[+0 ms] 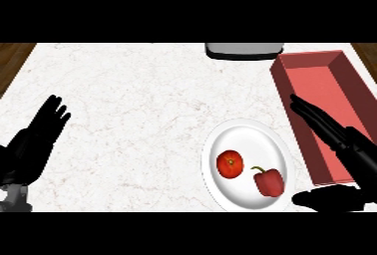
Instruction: Pick the tomato from the plate and place it in the cardboard box
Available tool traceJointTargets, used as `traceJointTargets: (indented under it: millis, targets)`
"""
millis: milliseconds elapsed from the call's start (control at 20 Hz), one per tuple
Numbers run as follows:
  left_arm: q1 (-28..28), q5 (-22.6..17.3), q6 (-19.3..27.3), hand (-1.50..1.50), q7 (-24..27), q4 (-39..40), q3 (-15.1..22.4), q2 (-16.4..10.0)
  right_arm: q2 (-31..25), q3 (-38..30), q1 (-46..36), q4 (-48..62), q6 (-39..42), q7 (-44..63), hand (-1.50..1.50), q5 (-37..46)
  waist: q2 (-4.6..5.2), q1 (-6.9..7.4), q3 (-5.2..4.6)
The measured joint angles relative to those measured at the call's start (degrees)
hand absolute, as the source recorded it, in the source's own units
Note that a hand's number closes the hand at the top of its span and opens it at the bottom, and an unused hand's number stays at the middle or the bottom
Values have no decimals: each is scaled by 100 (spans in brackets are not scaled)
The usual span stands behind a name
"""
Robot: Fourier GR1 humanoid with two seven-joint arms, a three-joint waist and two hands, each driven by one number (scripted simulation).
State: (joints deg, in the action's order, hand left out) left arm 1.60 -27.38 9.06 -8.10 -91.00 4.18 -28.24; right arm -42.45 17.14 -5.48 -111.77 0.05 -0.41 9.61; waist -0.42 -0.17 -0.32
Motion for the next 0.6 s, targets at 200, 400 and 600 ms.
traceJointTargets:
  millis: [200, 400, 600]
  targets:
    - [-4, 39, -2, 0, -47, -87, 13, -6, -349, 461, -329, -487, 575, 1375, -150, 462, 7, 55, 0]
    - [59, 18, -100, 0, -88, -48, -37, -15, -237, 934, -890, -738, 1257, 2755, -150, 553, 27, 97, 6]
    - [38, 42, -100, 0, -118, -104, -59, 67, 341, 1353, -1442, -717, 1783, 4011, -150, 392, 36, 112, 14]
